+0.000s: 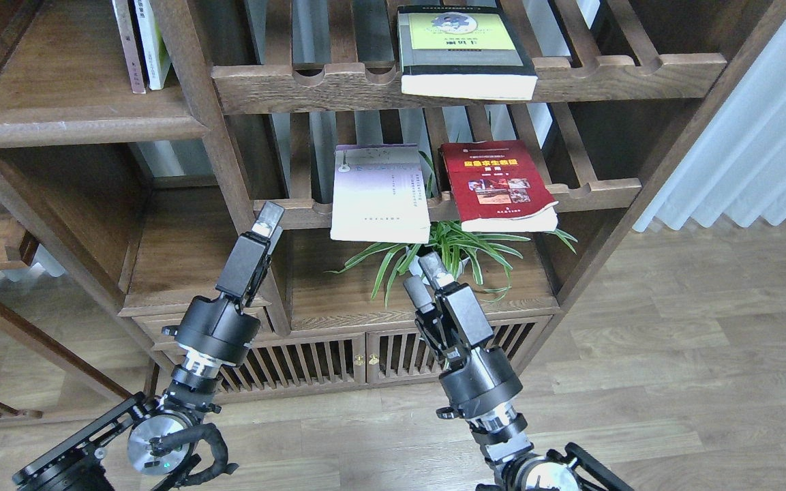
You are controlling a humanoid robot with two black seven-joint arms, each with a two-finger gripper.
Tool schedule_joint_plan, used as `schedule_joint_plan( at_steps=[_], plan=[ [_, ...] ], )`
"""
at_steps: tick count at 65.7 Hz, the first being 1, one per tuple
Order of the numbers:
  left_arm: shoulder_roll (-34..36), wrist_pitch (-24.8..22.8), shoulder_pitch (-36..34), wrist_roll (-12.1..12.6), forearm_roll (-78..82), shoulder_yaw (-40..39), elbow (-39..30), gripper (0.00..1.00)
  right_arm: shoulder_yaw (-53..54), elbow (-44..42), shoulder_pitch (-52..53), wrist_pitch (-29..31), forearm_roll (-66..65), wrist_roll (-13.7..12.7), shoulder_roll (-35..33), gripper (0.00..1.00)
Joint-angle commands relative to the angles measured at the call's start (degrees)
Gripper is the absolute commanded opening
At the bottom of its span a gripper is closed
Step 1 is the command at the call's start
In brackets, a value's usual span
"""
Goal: Organize books on shelf
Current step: 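Move both grippers up toward the white book on the middle shelf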
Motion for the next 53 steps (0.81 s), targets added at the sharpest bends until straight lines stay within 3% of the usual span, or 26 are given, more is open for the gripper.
schedule_joint_plan(
  at_steps=[1,21,32,45,53],
  plan=[
    [0.0,0.0,0.2,0.0,0.0,-0.4,0.1,1.00,-0.8,-0.4,0.4,0.0,0.0,0.0,0.0,0.99],
    [1.4,0.0,1.9,0.0,0.1,-2.5,0.1,1.00,-5.1,-1.0,0.6,0.0,0.1,0.0,0.0,0.99],
    [2.5,0.0,3.3,0.0,0.2,-4.8,0.1,1.00,-5.3,-5.8,3.6,-0.4,0.9,0.0,0.0,0.99],
    [2.5,0.0,5.1,0.0,0.2,-7.0,1.6,1.00,-5.3,-9.9,9.0,-16.5,4.3,0.0,0.0,0.99],
    [2.5,0.0,7.3,0.0,0.2,-7.1,1.6,1.00,-5.3,-12.8,13.5,-21.8,8.9,0.1,0.0,0.99]
  ],
)
